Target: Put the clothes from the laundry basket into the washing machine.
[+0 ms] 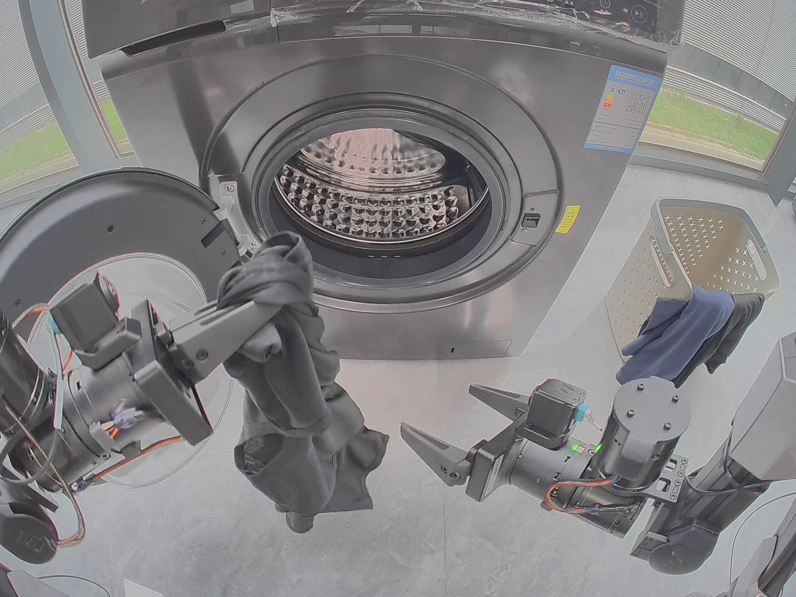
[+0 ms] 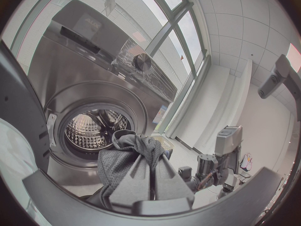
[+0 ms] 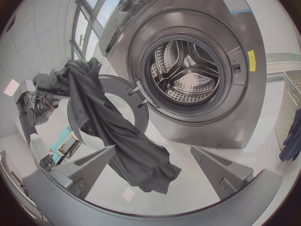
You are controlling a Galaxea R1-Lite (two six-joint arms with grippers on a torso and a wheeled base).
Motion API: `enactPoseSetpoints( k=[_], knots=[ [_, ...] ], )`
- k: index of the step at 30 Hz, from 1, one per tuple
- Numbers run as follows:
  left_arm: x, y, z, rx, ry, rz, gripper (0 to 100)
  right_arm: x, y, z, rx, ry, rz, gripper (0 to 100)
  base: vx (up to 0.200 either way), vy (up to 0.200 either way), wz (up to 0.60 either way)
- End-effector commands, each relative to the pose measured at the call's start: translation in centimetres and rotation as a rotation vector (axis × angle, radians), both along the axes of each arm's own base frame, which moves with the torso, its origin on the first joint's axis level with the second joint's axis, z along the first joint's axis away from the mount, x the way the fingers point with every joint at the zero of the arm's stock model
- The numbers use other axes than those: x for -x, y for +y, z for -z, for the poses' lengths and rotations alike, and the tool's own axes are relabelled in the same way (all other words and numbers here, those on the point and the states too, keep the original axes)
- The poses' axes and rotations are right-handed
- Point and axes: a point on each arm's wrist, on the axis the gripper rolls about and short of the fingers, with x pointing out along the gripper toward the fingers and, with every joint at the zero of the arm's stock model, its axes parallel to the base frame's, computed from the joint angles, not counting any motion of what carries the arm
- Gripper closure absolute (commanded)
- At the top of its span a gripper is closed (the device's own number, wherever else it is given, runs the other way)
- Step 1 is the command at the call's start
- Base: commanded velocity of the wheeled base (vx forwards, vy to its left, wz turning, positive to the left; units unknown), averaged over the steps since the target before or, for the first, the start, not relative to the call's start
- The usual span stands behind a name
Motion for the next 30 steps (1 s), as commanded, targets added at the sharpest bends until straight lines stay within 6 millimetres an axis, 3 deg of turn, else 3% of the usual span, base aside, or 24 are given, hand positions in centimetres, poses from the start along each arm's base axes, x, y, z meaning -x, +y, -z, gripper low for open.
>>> enactPoseSetpoints(
  k=[1,6,17,30],
  knots=[
    [-1.5,-0.9,-1.3,0.025,-0.023,-0.039,100,-0.1,0.5,0.9,0.022,0.006,-0.014,0,0.0,0.0,0.0],
    [-3.1,-1.8,-1.4,0.03,-0.012,-0.076,100,-0.6,1.5,2.2,0.052,0.006,-0.045,0,0.0,0.0,0.0],
    [-5.4,-4.3,-2.3,0.064,-0.024,-0.102,100,-0.2,4.5,2.8,0.034,-0.016,-0.117,0,0.0,0.0,0.0],
    [-5.7,-4.7,-2.3,0.07,-0.021,-0.113,100,-0.2,8.6,3.7,-0.01,-0.051,-0.196,0,0.0,0.0,0.0]
  ],
)
